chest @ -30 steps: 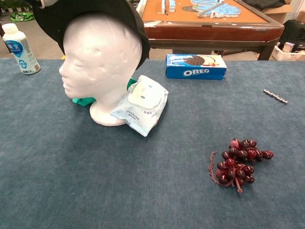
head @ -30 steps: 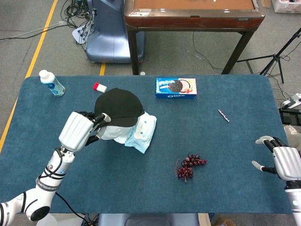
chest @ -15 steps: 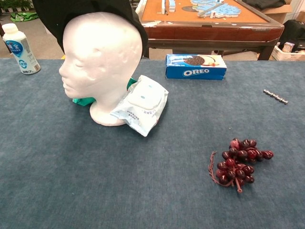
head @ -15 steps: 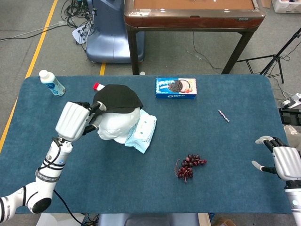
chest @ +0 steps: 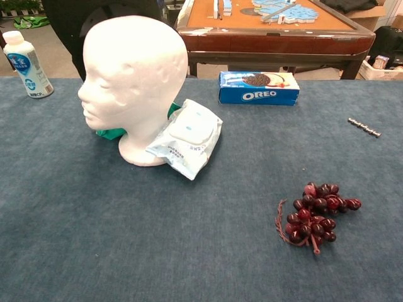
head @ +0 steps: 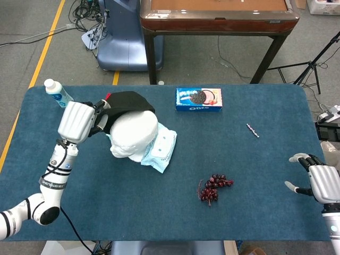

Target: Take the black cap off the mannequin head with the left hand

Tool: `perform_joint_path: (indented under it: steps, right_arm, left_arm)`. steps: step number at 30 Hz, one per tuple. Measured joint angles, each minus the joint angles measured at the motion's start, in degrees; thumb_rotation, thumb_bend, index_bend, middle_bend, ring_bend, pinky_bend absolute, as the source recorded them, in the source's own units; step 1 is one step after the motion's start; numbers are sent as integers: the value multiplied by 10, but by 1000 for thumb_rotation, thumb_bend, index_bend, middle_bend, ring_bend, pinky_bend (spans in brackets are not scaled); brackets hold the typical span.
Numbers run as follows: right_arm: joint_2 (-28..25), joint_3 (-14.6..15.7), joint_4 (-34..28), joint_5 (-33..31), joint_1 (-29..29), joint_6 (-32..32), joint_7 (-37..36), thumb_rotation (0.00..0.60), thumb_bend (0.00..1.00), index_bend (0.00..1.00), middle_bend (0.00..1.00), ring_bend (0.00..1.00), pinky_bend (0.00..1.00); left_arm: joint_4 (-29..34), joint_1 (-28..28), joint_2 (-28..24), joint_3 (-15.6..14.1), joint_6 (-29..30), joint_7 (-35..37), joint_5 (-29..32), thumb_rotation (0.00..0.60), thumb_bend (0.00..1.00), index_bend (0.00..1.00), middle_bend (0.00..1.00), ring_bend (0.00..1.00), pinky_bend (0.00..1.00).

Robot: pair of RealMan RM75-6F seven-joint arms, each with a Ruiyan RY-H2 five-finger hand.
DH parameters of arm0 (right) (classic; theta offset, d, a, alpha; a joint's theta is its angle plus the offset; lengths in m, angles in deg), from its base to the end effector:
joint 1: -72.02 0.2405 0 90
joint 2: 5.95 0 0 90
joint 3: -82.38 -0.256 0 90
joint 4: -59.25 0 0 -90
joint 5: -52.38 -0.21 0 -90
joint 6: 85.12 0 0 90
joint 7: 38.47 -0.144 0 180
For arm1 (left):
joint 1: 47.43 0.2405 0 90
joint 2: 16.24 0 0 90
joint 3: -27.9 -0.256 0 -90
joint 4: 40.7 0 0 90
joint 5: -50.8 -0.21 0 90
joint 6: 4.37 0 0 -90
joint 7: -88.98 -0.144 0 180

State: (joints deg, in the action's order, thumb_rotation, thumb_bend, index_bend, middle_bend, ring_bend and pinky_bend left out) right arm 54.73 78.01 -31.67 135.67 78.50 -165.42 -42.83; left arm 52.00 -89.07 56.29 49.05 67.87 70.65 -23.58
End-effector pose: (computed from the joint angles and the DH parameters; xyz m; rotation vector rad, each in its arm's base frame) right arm -0.3235 -0.1962 0.1776 1.3803 -0.9398 0.8703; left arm -0.0999 0.3770 0.1431 -1.5341 -0.4660 -1.2781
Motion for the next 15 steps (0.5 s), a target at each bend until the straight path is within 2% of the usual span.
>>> perform_joint_path:
  steps: [9, 15]
  right_arm:
    - [2, 0, 0, -1, 1, 3, 5, 600, 34, 351, 313, 263, 484]
    - [2, 0, -1, -2, 2, 3, 6, 600, 34, 351, 312, 263, 484]
  left_arm:
    - [-76, -2, 0, -5, -10, 6, 14, 600, 546, 616, 921, 731, 826]
    - [-154, 0, 2, -22, 5, 24, -23, 600, 546, 616, 919, 729, 823]
